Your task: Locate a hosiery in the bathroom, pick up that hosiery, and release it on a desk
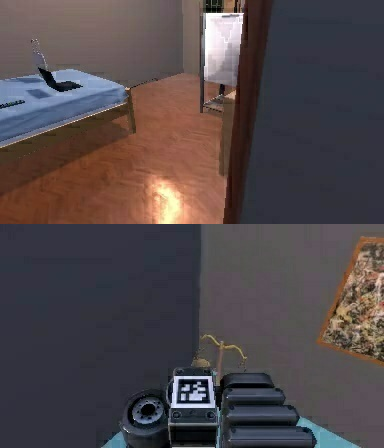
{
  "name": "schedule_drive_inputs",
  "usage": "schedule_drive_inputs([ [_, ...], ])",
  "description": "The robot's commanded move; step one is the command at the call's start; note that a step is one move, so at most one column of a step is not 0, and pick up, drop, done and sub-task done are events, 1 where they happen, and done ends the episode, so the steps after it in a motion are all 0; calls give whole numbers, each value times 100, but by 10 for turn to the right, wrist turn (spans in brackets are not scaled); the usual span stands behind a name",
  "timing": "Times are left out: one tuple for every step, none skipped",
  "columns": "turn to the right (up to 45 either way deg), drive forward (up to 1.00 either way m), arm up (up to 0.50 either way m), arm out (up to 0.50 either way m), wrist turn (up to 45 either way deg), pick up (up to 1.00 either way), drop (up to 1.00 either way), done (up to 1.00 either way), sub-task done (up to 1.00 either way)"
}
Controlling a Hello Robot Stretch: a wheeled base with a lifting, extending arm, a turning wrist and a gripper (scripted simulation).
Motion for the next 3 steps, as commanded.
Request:
schedule_drive_inputs([
  [-30,0,0,0,0,0,0,0,0],
  [0,30,0,0,0,0,0,0,0],
  [-120,0,0,0,0,0,0,0,0],
])
